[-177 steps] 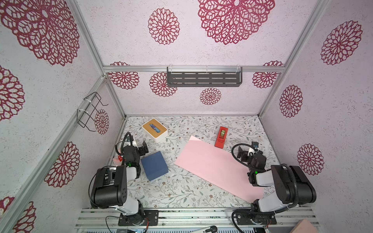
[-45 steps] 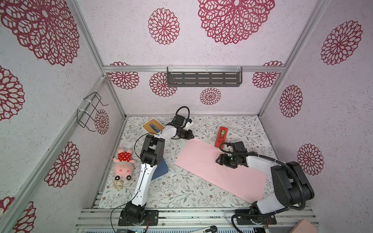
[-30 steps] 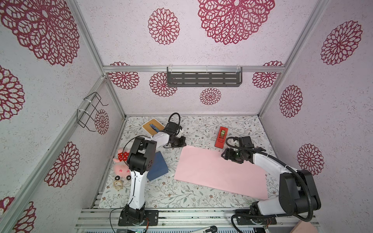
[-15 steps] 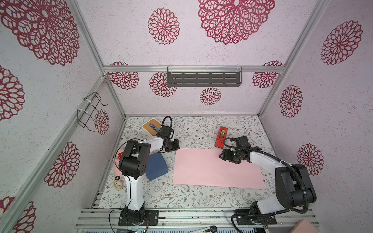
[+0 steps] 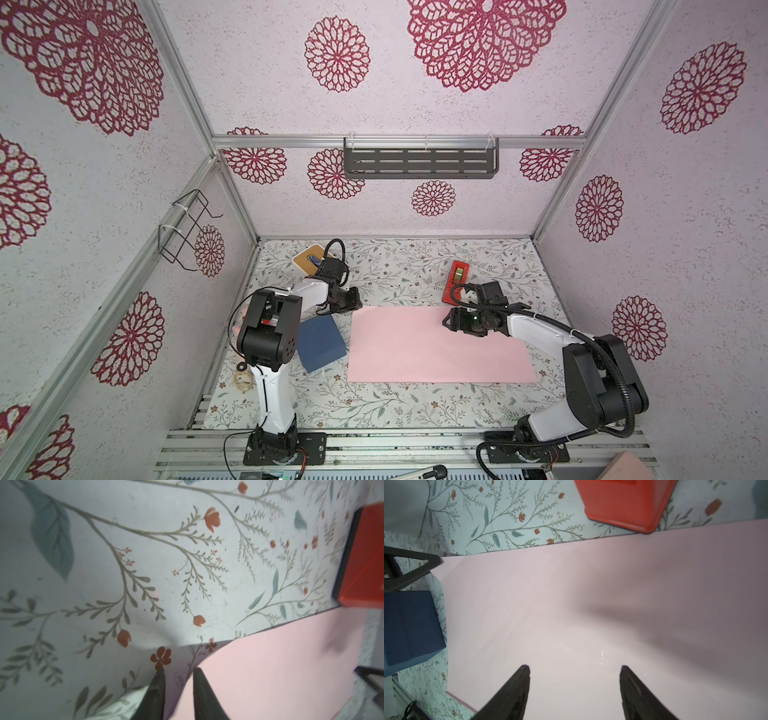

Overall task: Wrap a gift box in wrapping paper
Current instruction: Rotate the wrapping paper at the center of the table, then pick up the gift box from the middle-left of the table.

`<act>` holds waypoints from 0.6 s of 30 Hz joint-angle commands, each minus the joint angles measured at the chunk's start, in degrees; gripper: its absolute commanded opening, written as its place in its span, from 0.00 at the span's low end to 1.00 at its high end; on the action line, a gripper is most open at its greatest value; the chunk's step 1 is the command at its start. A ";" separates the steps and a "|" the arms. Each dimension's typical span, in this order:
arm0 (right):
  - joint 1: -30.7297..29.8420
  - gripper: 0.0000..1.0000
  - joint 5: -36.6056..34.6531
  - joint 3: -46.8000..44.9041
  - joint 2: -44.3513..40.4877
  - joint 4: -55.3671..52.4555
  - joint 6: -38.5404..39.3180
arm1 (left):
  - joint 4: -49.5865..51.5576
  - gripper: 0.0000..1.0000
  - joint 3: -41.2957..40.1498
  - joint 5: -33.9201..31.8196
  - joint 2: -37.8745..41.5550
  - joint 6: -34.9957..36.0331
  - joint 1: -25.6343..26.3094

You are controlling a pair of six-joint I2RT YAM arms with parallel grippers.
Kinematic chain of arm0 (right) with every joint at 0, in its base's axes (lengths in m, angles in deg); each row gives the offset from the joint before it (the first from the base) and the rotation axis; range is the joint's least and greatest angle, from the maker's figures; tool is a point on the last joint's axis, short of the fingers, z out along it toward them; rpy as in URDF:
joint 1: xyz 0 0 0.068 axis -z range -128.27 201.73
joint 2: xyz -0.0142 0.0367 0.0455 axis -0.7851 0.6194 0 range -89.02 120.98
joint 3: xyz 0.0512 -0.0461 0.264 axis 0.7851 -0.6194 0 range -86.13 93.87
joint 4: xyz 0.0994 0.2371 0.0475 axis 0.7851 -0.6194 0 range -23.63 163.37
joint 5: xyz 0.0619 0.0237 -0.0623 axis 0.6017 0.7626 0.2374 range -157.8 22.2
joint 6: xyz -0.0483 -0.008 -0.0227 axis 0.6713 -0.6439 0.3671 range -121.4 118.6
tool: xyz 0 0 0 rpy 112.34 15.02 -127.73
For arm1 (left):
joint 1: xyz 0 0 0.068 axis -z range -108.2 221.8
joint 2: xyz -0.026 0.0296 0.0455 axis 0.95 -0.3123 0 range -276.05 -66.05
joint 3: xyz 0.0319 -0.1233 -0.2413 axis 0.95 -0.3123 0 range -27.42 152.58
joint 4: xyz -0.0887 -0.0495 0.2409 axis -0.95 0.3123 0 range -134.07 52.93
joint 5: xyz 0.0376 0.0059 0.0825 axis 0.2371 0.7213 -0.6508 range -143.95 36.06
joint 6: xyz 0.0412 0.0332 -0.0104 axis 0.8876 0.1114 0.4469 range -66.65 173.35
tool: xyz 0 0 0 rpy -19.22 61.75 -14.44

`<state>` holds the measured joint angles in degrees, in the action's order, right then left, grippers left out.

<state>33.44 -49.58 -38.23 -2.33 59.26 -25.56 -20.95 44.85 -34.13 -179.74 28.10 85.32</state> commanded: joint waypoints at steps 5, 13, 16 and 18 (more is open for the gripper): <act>-4.79 0.70 -1.55 -1.24 -5.34 7.78 -1.26 | -7.50 0.59 -4.10 -1.72 16.65 -4.36 -0.04; -20.06 0.83 -1.99 1.57 1.87 27.56 -8.12 | 1.72 0.84 -23.14 -23.19 47.20 -14.57 -6.18; -25.86 0.87 -1.34 8.35 9.62 30.33 -10.24 | 9.55 0.86 -28.92 -23.79 57.16 -18.43 -12.13; -28.43 0.93 0.09 12.83 14.44 31.40 -11.66 | 14.13 0.87 -31.62 -23.58 61.19 -20.02 -15.10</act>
<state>7.96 -50.85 -30.53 8.18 84.40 -33.21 -16.65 16.57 -54.07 -121.77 13.52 72.64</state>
